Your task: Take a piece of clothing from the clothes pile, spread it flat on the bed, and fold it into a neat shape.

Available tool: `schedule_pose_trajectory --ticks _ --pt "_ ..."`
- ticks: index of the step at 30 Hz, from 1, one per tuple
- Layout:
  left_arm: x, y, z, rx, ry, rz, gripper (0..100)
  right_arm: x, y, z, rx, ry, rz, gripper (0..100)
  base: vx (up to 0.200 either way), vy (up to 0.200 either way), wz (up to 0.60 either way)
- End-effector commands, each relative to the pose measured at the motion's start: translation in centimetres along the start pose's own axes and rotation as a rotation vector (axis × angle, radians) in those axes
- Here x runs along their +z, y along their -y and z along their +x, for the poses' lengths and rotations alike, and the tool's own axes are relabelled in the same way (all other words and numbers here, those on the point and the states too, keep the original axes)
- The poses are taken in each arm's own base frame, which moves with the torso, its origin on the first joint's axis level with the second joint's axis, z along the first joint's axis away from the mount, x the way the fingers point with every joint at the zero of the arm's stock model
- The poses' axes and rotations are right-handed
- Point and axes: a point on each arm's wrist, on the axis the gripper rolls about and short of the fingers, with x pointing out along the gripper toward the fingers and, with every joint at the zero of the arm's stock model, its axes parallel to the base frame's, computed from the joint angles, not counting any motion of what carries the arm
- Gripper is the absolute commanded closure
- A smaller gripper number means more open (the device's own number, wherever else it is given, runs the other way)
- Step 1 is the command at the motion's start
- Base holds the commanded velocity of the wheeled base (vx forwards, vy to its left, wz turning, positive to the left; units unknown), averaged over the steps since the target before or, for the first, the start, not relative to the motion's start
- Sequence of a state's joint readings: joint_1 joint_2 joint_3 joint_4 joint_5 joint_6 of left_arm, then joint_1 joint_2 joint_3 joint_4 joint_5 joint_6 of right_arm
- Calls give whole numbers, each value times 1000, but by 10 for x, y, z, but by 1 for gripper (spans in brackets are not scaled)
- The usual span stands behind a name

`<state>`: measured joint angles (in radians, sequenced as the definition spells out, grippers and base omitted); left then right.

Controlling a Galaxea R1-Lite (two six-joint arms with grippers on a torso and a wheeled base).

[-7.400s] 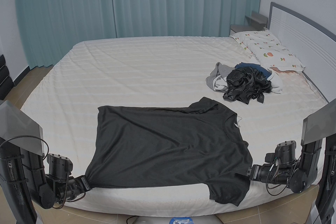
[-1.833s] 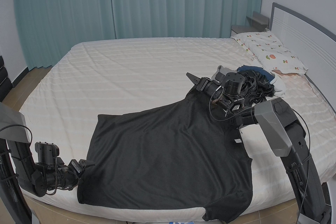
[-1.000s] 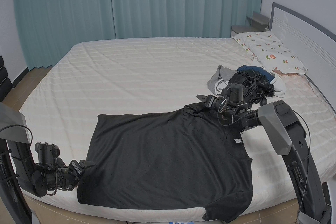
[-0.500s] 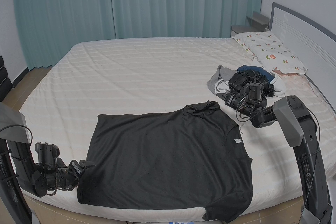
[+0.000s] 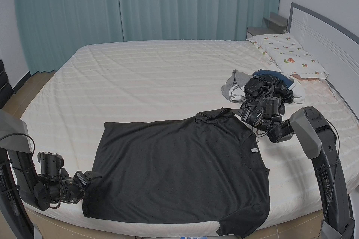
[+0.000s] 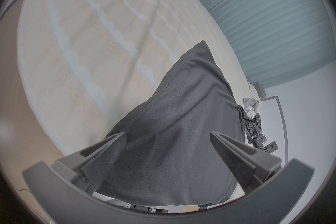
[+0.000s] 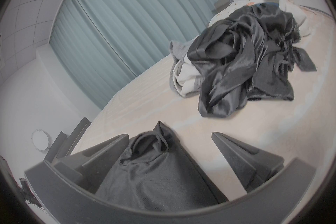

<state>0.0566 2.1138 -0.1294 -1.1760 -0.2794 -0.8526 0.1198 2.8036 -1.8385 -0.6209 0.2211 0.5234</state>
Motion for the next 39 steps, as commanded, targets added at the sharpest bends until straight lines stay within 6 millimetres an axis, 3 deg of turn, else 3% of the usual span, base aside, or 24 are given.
schedule_pose_trajectory --ticks 1,2,10,18,26,34,39 --pt "0 0 0 0 0 0 0 -8 4 3 -6 -16 5 0 0 0 0" --pt "0 0 0 0 0 0 0 -8 4 3 -6 -16 5 100 0 0 0" --pt "0 0 0 0 0 0 0 -10 6 1 -14 -26 9 100 0 0 0" --pt "1 1 1 -3 7 2 0 2 4 -6 -17 -9 39 100 0 0 0" --pt "20 19 2 -32 150 23 0 9 5 -21 1 11 37 100 0 0 0" --pt "71 62 28 -122 349 62 0 9 2 -33 6 20 33 100 0 0 0" --pt "97 81 72 -126 340 69 0 2 4 -37 8 23 29 100 0 0 0"
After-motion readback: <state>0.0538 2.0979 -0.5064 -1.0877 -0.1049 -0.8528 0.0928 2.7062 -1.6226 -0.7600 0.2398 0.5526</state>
